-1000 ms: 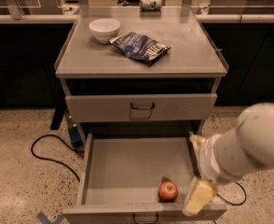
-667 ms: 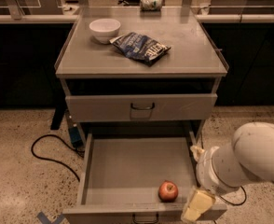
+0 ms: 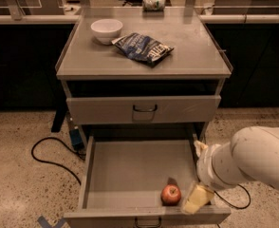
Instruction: Pick apple from middle drawer and place on counter
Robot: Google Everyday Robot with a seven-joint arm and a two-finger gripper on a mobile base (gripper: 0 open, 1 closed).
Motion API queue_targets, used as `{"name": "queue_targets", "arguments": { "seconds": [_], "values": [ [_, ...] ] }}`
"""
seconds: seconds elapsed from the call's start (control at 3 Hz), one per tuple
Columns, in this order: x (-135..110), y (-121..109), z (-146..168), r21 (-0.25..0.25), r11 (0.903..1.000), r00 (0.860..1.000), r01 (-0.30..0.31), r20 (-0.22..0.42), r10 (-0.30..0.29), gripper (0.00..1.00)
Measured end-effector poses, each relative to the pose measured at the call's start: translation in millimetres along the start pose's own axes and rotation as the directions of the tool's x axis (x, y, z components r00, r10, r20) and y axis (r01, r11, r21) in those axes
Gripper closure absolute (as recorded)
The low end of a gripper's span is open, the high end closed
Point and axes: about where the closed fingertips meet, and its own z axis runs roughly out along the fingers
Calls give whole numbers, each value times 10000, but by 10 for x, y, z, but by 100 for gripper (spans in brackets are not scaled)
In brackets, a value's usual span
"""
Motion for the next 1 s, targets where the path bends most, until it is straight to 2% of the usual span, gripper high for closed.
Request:
{"name": "queue_targets", "arguments": {
  "seconds": [0.33, 0.67, 1.0],
  "values": [
    [42, -630, 129, 1497, 9882, 9982, -308, 549, 228, 0],
    [0, -717, 115, 1831, 9826, 9972, -304, 723, 173, 0],
    [1, -712, 116, 1814, 9829, 9973, -299, 712, 171, 0]
  ]
}}
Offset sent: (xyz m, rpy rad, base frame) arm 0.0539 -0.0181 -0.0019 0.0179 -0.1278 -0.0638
